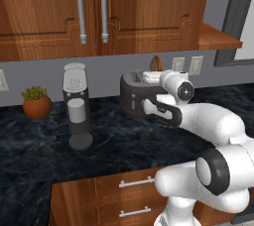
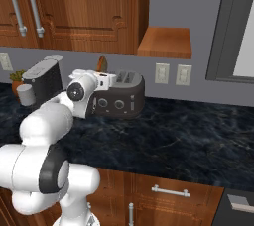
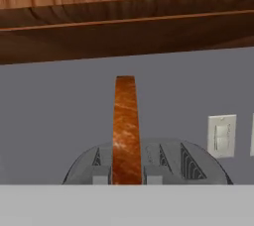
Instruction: Start the toaster. Once the lever pops up, take the bread to the plate on the dining counter.
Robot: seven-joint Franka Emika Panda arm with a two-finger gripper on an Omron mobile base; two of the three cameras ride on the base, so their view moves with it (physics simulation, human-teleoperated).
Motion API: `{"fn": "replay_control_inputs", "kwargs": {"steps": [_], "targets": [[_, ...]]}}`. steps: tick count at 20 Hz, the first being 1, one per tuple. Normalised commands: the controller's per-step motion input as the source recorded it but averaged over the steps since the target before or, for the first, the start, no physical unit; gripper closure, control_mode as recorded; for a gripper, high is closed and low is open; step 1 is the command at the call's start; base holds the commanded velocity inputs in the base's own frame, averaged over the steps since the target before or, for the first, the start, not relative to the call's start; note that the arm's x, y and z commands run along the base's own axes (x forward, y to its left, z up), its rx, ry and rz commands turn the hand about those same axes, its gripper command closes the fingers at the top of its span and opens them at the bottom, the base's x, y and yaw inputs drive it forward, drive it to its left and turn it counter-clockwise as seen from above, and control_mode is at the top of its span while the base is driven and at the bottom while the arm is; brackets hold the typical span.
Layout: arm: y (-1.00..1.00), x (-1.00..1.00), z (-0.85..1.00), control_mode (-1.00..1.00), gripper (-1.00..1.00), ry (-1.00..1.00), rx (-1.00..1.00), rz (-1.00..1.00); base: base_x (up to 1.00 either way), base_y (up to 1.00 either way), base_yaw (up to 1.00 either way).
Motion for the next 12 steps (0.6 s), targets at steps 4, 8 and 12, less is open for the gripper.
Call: {"fn": "replay_control_inputs", "kwargs": {"steps": [4, 8, 12], "targets": [[-0.01, -1.00, 0.40, -1.00, 1.00, 0.05, 0.00, 0.00, 0.00, 0.00, 0.00], [0.00, -0.99, 0.39, -1.00, 1.00, 0.19, 0.00, 0.00, 0.00, 0.00, 0.00], [0.00, -0.99, 0.33, -1.00, 1.00, 0.32, 0.00, 0.00, 0.00, 0.00, 0.00]]}}
